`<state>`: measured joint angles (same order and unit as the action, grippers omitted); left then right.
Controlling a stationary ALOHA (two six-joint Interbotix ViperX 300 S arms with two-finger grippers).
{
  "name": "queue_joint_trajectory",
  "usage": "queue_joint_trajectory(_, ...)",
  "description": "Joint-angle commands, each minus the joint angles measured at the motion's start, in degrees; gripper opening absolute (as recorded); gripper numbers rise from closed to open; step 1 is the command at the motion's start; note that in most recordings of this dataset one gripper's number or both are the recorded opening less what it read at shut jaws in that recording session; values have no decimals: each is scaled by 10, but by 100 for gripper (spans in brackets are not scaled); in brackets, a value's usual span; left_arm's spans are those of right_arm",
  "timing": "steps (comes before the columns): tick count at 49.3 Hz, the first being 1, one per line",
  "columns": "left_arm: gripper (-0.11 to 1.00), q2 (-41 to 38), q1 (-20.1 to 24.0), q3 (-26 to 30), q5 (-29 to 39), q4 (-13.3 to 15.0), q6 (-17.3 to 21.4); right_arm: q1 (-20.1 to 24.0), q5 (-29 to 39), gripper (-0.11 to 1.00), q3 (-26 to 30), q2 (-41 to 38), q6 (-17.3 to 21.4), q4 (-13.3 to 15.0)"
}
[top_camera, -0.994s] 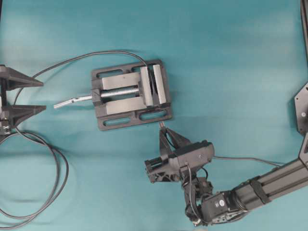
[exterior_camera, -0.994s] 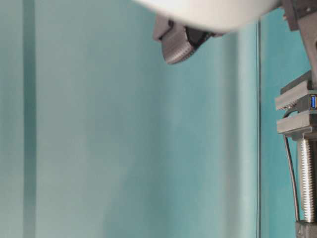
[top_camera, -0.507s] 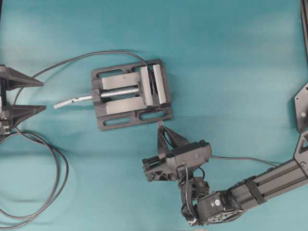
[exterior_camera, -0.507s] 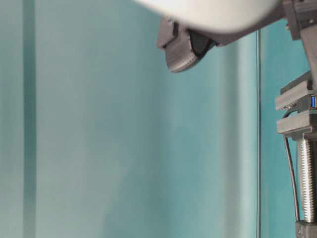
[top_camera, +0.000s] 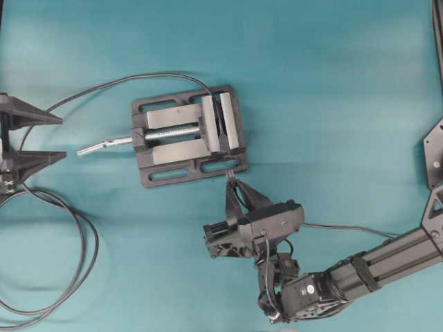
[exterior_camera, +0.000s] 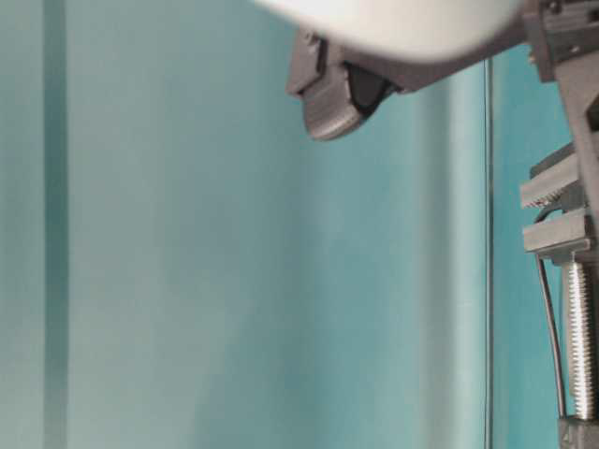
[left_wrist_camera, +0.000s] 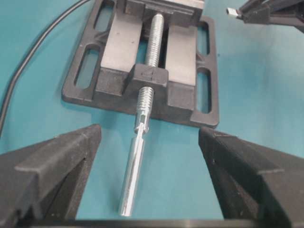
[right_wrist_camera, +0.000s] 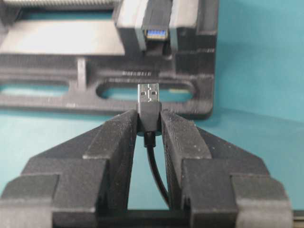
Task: Insert the USB cable into the fixed female connector.
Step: 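Align the USB plug with the blue port clamped in the vise, then push the USB plug forward into the port opening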
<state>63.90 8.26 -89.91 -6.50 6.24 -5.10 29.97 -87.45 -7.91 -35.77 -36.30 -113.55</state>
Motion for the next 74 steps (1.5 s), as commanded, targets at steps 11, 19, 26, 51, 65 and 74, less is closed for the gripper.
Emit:
queue_joint_trajectory(11, 99, -4, 2, 7, -4, -2, -4, -18, -8, 20, 12, 11, -4, 4)
queue_joint_trajectory(19, 99, -4, 2, 7, -4, -2, -4, -25, -8, 20, 13, 11, -16, 4)
queue_joint_trajectory(26, 99, -4, 1, 7, -4, -2, -4, -31, -8, 20, 16, 11, -18, 4)
queue_joint_trajectory(51, 99, -4, 2, 7, -4, -2, -4, -40, -6, 20, 19, 11, -18, 4)
queue_joint_trajectory(65, 99, -4, 2, 7, -4, -2, -4, -46, -4, 20, 22, 11, -18, 9)
queue_joint_trajectory(74, 99, -4, 2, 7, -4, -2, -4, -47, -4, 20, 25, 8, -18, 9)
